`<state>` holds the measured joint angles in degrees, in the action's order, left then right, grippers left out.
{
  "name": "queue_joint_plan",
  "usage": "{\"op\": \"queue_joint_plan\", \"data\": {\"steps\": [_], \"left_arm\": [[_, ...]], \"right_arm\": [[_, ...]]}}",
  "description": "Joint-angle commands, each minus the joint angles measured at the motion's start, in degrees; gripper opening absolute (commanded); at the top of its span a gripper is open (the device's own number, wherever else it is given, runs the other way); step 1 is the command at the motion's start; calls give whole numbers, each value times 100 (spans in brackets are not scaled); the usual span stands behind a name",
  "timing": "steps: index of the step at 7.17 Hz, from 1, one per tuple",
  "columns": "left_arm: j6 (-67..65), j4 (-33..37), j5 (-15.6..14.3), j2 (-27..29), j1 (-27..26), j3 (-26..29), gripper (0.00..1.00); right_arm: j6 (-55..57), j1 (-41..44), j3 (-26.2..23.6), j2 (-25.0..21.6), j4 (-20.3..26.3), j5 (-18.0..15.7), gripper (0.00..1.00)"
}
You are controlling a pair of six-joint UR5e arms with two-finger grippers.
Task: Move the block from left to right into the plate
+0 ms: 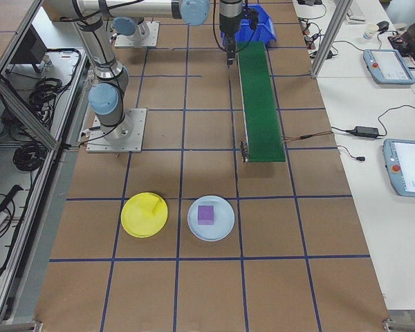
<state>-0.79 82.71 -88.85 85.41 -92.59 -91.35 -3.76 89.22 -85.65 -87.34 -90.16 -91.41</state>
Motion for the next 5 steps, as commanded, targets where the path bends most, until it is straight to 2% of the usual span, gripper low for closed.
{"op": "queue_joint_plan", "data": {"steps": [1, 3, 5], "left_arm": [[-1, 9, -10, -33, 12, 3, 100], [-9, 0, 8, -42, 21, 12, 100], [26, -26, 8, -33, 74, 12, 100]], "right_arm": [[165, 175, 689, 454, 516, 105, 100], [244, 306, 541, 437, 535, 297, 100], [245, 316, 479, 428, 509, 308, 100]]}}
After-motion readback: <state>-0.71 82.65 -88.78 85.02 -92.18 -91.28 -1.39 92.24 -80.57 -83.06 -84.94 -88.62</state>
